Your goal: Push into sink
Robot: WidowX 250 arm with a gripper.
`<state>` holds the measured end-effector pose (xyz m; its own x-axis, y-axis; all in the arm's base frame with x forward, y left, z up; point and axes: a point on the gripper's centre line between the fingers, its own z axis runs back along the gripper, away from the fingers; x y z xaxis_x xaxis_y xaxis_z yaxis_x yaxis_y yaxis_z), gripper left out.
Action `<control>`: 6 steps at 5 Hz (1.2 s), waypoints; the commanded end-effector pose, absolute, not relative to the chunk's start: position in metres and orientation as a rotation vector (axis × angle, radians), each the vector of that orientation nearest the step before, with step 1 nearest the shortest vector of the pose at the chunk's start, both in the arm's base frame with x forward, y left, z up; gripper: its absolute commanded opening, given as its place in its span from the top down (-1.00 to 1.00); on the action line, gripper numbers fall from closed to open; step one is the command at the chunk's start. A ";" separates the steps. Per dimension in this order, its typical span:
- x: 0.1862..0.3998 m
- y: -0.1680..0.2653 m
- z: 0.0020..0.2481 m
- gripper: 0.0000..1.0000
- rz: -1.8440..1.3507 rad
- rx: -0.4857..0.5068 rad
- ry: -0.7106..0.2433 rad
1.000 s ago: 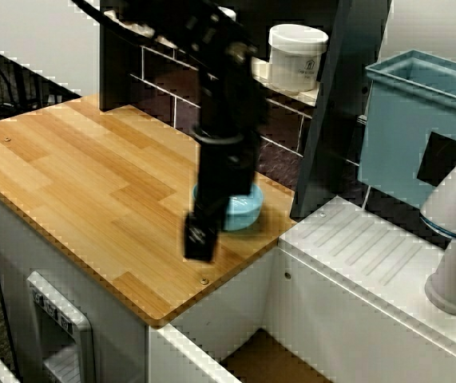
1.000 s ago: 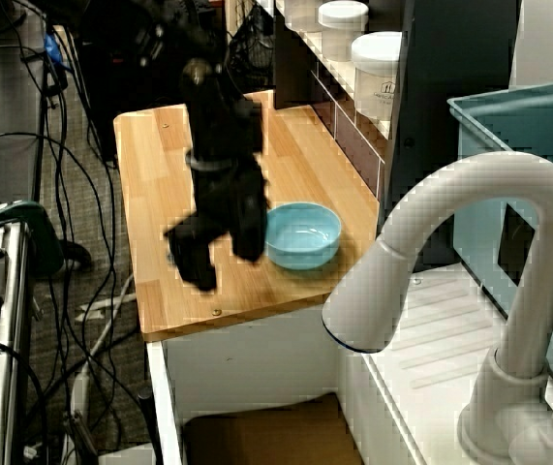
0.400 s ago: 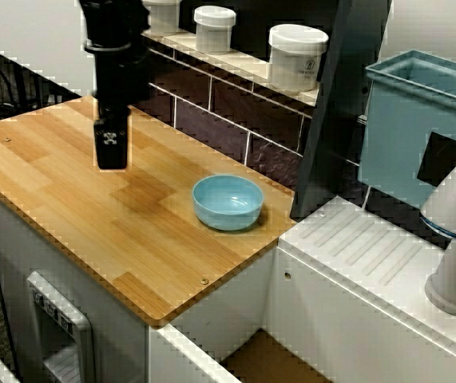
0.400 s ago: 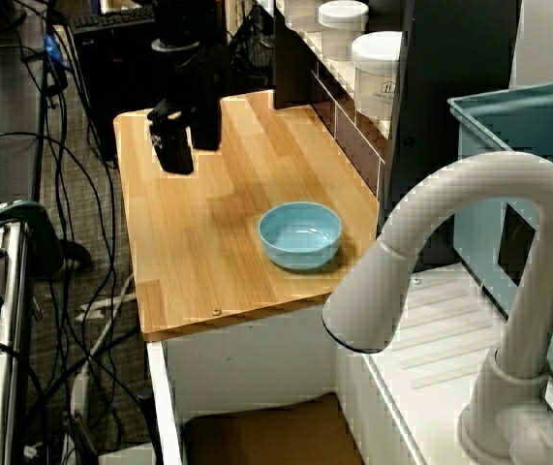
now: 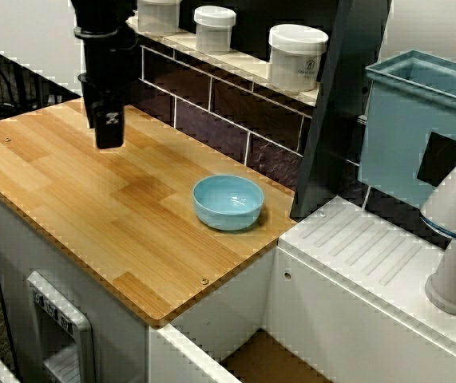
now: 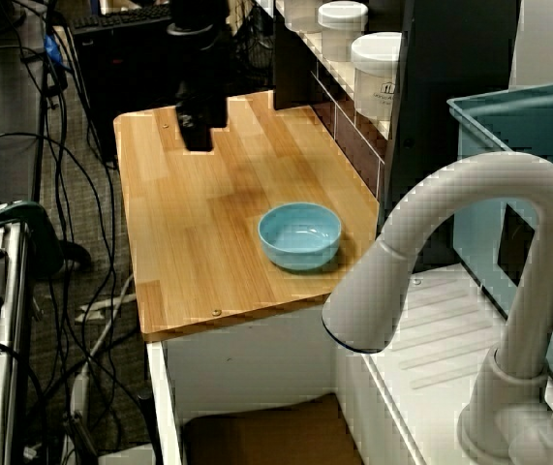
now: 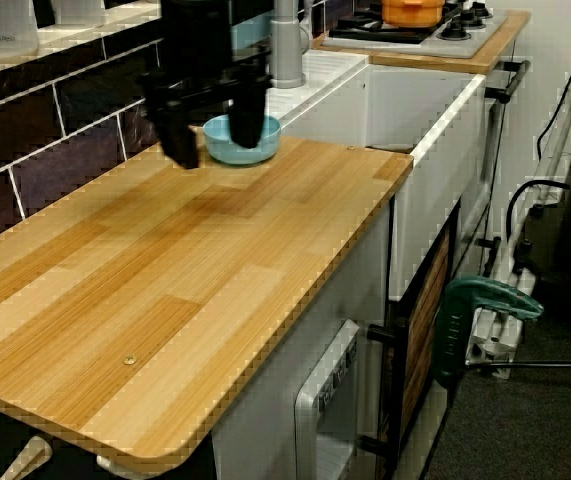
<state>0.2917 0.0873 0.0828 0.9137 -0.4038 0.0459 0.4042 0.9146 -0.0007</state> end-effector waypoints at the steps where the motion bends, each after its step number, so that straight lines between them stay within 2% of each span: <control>1: 0.313 0.137 0.105 -1.00 -0.273 0.017 -0.124; 2: 0.322 0.148 0.096 -1.00 -0.241 0.042 -0.118; 3: 0.321 0.140 0.088 -1.00 -0.244 0.071 -0.113; 6: 0.320 0.076 0.072 -1.00 -0.235 0.069 -0.103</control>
<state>0.3237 0.0774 0.0489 0.9709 -0.2371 0.0327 0.2355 0.9707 0.0485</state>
